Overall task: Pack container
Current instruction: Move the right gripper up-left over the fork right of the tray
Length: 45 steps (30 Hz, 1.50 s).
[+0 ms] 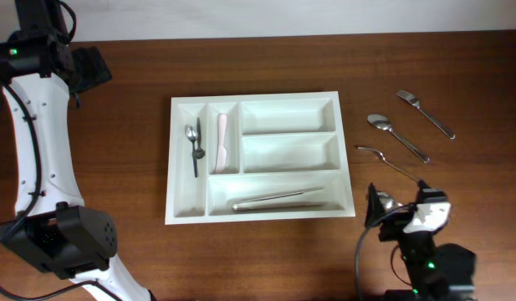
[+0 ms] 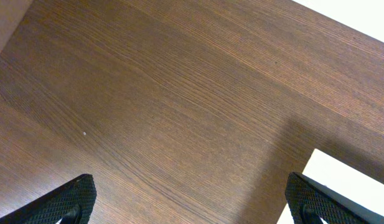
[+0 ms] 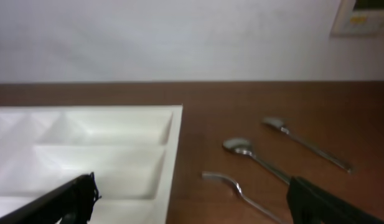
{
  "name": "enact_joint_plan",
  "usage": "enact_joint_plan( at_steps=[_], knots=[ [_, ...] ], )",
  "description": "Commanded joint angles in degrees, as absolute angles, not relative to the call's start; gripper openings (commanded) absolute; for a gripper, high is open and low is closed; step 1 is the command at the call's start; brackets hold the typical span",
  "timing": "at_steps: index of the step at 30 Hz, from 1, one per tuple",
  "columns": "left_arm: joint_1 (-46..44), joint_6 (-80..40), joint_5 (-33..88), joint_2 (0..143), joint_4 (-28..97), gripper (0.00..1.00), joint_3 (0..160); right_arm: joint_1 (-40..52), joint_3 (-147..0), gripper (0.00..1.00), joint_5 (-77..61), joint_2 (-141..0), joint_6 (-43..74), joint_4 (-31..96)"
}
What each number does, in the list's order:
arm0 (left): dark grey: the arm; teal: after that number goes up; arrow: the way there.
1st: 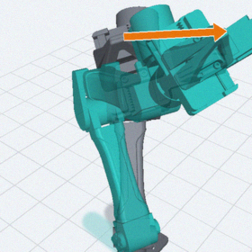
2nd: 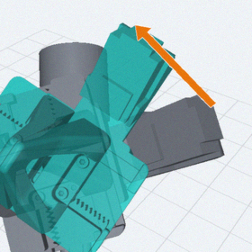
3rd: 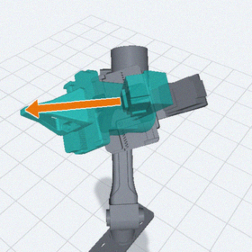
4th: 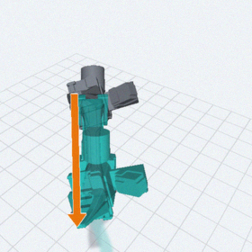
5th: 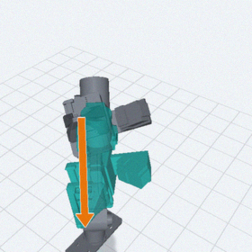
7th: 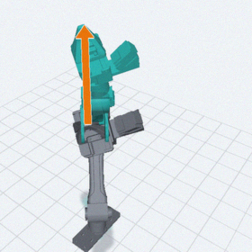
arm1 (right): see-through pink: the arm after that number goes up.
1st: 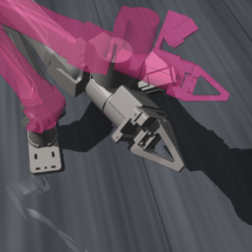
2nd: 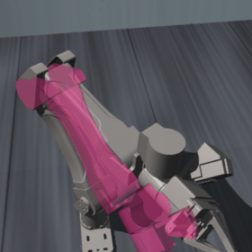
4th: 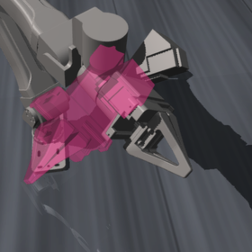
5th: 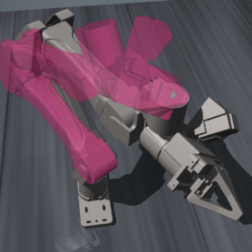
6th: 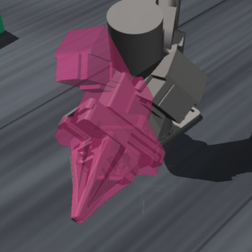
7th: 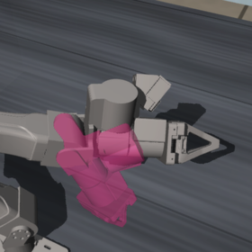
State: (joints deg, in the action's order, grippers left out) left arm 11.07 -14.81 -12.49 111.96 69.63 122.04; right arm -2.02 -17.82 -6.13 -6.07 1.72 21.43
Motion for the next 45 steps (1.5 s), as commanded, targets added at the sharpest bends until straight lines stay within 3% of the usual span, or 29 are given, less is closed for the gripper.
enact_joint_plan(
  at_steps=[1,12,17,20,24,36,45],
  knots=[
    [11.18,-14.96,-12.93,111.68,69.71,0.99,122.5,-1.52,-28.69,0.99,-6.85,-8.25,1.19,27.27],
    [11.16,-14.96,-12.93,111.68,69.71,0.99,122.5,-1.5,-60.34,0.99,-7.77,-33.17,0.27,60.86],
    [11.14,-14.96,-12.93,111.68,69.69,0.99,122.52,-1.52,-70.7,0.99,-18.39,-42.37,0.34,68.82],
    [11.14,-14.96,-12.93,111.68,69.69,0.99,122.52,-1.52,-73.54,0.99,-20.51,-45.58,0.91,69.71],
    [11.14,-14.96,-12.93,111.68,69.71,0.99,122.5,-1.56,-73.73,0.99,-13.5,-50.7,0.84,70.17],
    [11.14,-14.96,-12.93,111.68,69.71,0.99,122.5,-2.04,-74.22,0.99,-9.21,-78.87,0.3,71.53],
    [11.14,-14.96,-12.93,111.68,69.71,0.99,122.52,-16.21,-74.22,0.98,-12.32,-84.77,0.89,62.87]
  ],
)
